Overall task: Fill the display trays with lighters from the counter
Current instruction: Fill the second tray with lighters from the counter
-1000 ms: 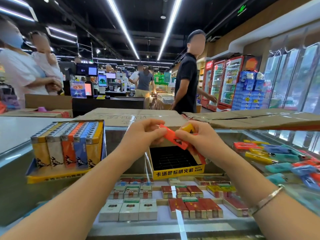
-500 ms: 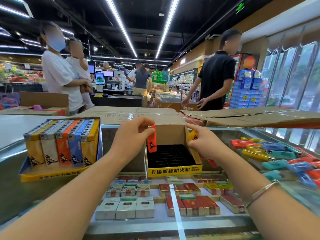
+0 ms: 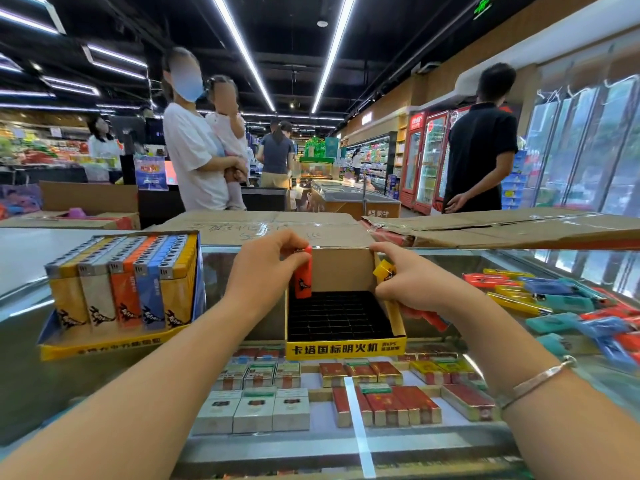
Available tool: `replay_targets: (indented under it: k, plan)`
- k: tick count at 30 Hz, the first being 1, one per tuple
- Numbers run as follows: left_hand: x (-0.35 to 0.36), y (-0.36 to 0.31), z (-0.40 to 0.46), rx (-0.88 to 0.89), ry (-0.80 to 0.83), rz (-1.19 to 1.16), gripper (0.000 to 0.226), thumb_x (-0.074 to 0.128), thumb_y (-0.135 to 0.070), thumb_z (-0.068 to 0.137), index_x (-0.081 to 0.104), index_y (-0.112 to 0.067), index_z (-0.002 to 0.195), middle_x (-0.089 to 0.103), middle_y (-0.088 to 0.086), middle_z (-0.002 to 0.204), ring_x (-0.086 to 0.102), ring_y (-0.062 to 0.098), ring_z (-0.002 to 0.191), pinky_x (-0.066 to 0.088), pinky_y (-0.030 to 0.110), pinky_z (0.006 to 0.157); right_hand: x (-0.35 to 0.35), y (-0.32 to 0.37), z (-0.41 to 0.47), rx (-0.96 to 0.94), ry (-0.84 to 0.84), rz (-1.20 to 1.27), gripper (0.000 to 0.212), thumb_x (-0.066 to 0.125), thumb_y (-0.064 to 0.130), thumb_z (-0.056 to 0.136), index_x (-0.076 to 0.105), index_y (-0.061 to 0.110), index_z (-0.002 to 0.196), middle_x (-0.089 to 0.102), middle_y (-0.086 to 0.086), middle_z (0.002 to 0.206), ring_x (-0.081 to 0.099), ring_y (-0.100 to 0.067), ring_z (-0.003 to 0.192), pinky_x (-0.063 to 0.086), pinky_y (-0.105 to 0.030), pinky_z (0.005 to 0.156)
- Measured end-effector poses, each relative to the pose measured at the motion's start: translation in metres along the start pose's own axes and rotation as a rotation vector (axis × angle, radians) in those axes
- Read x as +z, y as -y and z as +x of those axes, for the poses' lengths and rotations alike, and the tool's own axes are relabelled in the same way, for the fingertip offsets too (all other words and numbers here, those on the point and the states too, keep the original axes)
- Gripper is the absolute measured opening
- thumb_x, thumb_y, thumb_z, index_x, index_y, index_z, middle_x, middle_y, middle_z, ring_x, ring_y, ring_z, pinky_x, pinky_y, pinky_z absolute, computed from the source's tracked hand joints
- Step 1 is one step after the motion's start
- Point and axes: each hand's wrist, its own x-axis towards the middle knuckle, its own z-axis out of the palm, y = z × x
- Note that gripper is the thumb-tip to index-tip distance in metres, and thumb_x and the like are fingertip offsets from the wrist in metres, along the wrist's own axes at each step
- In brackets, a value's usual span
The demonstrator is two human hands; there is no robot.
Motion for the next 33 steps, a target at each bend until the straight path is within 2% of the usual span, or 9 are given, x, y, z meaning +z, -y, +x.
replay_targets:
  k: [3, 6, 9, 12, 15, 19, 25, 30, 33]
  plan:
    - [0.000, 0.000, -0.001, 0.039, -0.032, 0.083, 0.009, 0.066, -0.021, 0.085, 0.065, -0.029, 0.089, 0.060, -0.021, 0.080, 0.054, -0.008, 0.079, 0.034, 0.008, 0.069, 0.000, -0.002, 0.000, -0.008, 0.001, 0.001, 0.075, 0.061, 0.007, 0.082, 0.025, 0.035, 0.142, 0.051, -0.006, 0.085, 0.052, -0.014, 0.050, 0.042, -0.020, 0.037]
    - [-0.002, 0.001, 0.001, 0.064, -0.062, 0.180, 0.007, 0.064, -0.022, 0.086, 0.068, -0.024, 0.092, 0.063, -0.010, 0.087, 0.054, 0.004, 0.083, 0.037, 0.019, 0.071, 0.000, -0.003, 0.002, -0.009, -0.004, 0.005, 0.075, 0.061, 0.007, 0.082, 0.025, 0.036, 0.142, 0.050, -0.006, 0.080, 0.051, -0.013, 0.047, 0.042, -0.021, 0.038]
    - [-0.002, 0.002, 0.003, 0.062, -0.064, 0.256, 0.009, 0.063, -0.023, 0.087, 0.068, -0.022, 0.095, 0.062, -0.005, 0.093, 0.049, 0.008, 0.090, 0.034, 0.024, 0.075, -0.001, -0.003, 0.002, -0.005, 0.002, 0.014, 0.075, 0.061, 0.007, 0.083, 0.025, 0.036, 0.141, 0.050, -0.006, 0.081, 0.051, -0.014, 0.046, 0.042, -0.022, 0.038]
    - [-0.002, 0.001, 0.006, 0.038, -0.044, 0.260, 0.009, 0.062, -0.021, 0.088, 0.068, -0.022, 0.094, 0.063, -0.005, 0.102, 0.050, 0.011, 0.097, 0.034, 0.025, 0.078, -0.001, -0.003, 0.001, -0.004, 0.006, 0.018, 0.075, 0.060, 0.007, 0.083, 0.025, 0.037, 0.141, 0.050, -0.006, 0.080, 0.051, -0.015, 0.047, 0.042, -0.022, 0.038]
    - [-0.004, 0.002, 0.009, -0.040, 0.010, 0.166, 0.011, 0.059, -0.019, 0.090, 0.066, -0.023, 0.097, 0.062, -0.006, 0.111, 0.052, 0.009, 0.102, 0.039, 0.026, 0.082, -0.001, -0.003, 0.001, 0.000, 0.010, 0.026, 0.074, 0.060, 0.007, 0.083, 0.026, 0.037, 0.141, 0.051, -0.006, 0.082, 0.051, -0.013, 0.046, 0.042, -0.021, 0.037]
    - [-0.004, 0.004, 0.010, -0.088, 0.065, 0.091, 0.011, 0.056, -0.021, 0.092, 0.063, -0.029, 0.096, 0.065, -0.005, 0.103, 0.056, 0.007, 0.084, 0.045, 0.025, 0.077, -0.001, -0.003, 0.002, 0.006, 0.015, 0.033, 0.074, 0.061, 0.007, 0.082, 0.026, 0.038, 0.140, 0.051, -0.006, 0.080, 0.051, -0.011, 0.043, 0.042, -0.021, 0.038]
    - [-0.015, 0.004, 0.019, -0.073, 0.172, 0.113, 0.012, 0.058, -0.021, 0.090, 0.068, -0.027, 0.093, 0.068, -0.007, 0.096, 0.060, 0.010, 0.093, 0.048, 0.037, 0.090, -0.001, -0.002, 0.001, 0.009, 0.014, 0.049, 0.073, 0.059, 0.006, 0.082, 0.027, 0.038, 0.139, 0.049, -0.006, 0.078, 0.049, -0.010, 0.039, 0.041, -0.022, 0.038]
    - [-0.014, 0.003, 0.015, 0.074, 0.119, 0.267, 0.014, 0.060, -0.017, 0.089, 0.069, -0.018, 0.099, 0.069, -0.003, 0.095, 0.059, 0.009, 0.086, 0.047, 0.028, 0.080, -0.001, -0.001, 0.000, 0.004, 0.016, 0.055, 0.073, 0.057, 0.004, 0.082, 0.027, 0.036, 0.140, 0.049, -0.004, 0.077, 0.048, -0.012, 0.040, 0.040, -0.022, 0.037]
    - [-0.014, -0.001, 0.014, 0.150, 0.115, 0.395, 0.014, 0.059, -0.017, 0.090, 0.070, -0.017, 0.099, 0.068, -0.002, 0.096, 0.058, 0.012, 0.085, 0.046, 0.028, 0.077, -0.002, 0.000, -0.001, 0.002, 0.015, 0.046, 0.073, 0.056, 0.004, 0.082, 0.027, 0.037, 0.140, 0.049, -0.007, 0.071, 0.047, -0.012, 0.037, 0.039, -0.023, 0.037]
